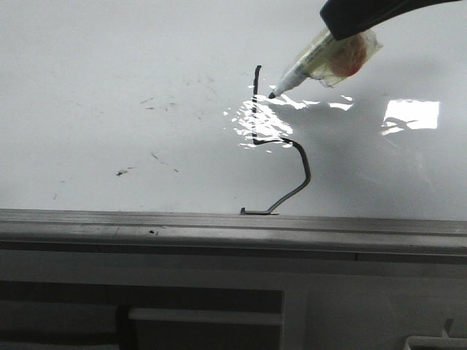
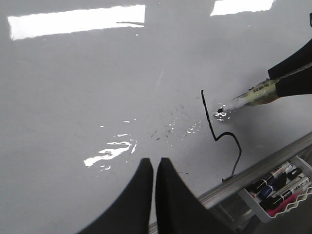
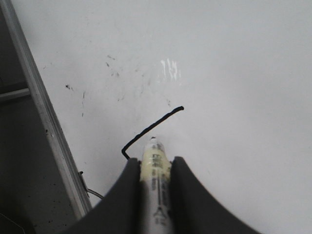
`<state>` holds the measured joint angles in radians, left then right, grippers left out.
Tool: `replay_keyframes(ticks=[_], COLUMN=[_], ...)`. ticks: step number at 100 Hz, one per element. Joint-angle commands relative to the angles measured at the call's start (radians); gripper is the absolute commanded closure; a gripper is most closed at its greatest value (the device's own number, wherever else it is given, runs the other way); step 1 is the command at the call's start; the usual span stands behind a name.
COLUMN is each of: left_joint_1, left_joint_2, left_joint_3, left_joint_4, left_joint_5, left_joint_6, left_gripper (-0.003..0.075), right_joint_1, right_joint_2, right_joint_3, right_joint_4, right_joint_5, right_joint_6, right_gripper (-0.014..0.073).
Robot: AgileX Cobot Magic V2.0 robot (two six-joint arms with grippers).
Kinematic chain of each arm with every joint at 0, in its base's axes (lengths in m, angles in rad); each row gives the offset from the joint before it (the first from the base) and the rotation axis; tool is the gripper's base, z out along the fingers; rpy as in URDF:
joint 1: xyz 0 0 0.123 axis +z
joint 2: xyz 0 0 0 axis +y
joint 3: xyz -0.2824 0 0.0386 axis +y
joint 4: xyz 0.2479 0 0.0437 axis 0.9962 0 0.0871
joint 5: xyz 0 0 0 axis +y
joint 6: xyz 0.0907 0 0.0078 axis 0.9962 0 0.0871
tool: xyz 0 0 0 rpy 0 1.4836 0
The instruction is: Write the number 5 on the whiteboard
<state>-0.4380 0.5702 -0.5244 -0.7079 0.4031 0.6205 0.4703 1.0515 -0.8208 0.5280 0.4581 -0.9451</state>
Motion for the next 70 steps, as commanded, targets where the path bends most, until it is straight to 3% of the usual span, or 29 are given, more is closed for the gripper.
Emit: replay_keyframes(ticks=[1,70], left_joint_1=[0.0,0.0], left_joint_2=[0.0,0.002], left_joint_3=[-0.027,-0.027], left_joint_4=[-0.028,-0.028], left_joint_5=[-0.048,-0.058], left_joint_6=[-0.006,-0.006], left_gripper=[0.0741,0.0741], right_joint_1=[-0.004,0.0], right_joint_2=[-0.005,0.061], right_joint_3=[-0.036,-0.036], right_joint_4=[0.019,0.048], right_joint_5=[-0.065,-0.102], right_joint_6=[-0.005,-0.005], right_gripper=[0.0652,0.0652])
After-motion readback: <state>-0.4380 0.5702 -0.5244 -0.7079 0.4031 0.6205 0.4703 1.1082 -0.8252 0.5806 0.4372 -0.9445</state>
